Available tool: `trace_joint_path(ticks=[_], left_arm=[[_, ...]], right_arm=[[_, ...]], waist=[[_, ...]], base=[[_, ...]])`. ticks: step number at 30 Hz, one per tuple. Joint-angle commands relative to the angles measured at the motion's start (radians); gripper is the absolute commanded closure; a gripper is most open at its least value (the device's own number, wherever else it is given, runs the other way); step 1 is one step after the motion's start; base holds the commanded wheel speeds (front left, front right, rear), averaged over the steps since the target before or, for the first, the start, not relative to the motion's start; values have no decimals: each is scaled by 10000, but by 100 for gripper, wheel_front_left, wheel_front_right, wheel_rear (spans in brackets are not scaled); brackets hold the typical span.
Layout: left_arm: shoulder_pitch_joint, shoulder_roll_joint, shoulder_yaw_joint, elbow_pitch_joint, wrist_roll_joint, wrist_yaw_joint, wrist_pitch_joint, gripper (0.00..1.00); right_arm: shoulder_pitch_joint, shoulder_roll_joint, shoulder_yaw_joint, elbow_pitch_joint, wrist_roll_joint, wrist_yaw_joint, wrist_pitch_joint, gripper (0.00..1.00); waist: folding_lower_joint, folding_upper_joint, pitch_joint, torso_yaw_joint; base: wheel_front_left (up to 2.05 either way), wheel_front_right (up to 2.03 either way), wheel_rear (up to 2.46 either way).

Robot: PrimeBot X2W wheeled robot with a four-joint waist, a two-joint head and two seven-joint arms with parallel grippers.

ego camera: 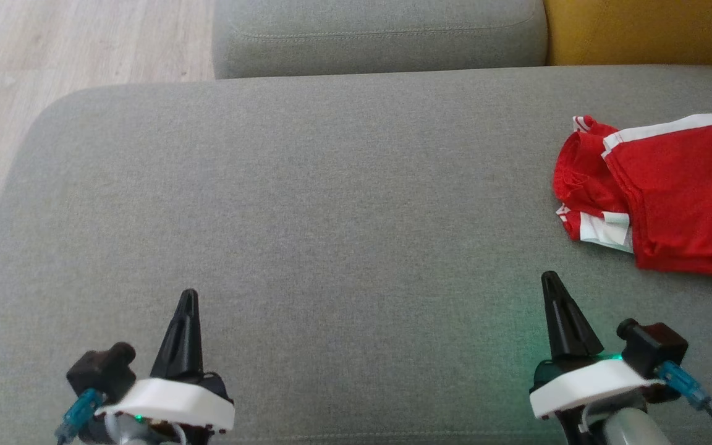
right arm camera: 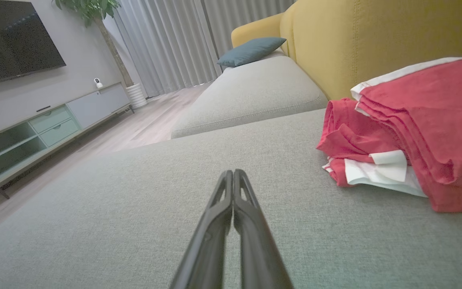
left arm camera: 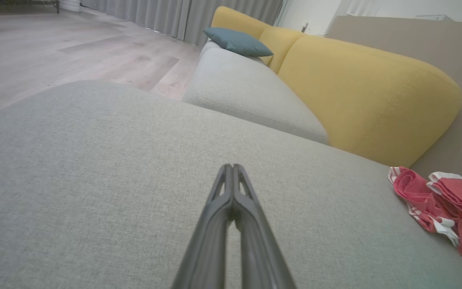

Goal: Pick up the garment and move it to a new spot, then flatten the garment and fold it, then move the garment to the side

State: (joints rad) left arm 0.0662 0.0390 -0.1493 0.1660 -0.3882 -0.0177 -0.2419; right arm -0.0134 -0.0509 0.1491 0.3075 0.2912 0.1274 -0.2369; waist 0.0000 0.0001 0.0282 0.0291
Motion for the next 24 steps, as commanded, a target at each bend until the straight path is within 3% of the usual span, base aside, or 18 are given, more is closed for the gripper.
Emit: trace_joint_path(ticks=[1, 24], left_arm=[[-432, 49, 96, -309, -238, -58, 44, 100], [-690, 152, 447, -68, -2583, -264, 604, 100]], right_arm=[[-427, -53, -76, -343, 283, 2, 62, 100], [-528, -171, -379, -390, 2847, 8, 567, 100]], waist=[[0, -1, -3, -3], [0, -1, -50, -57]], base=[[0, 0, 0], [0, 0, 0]])
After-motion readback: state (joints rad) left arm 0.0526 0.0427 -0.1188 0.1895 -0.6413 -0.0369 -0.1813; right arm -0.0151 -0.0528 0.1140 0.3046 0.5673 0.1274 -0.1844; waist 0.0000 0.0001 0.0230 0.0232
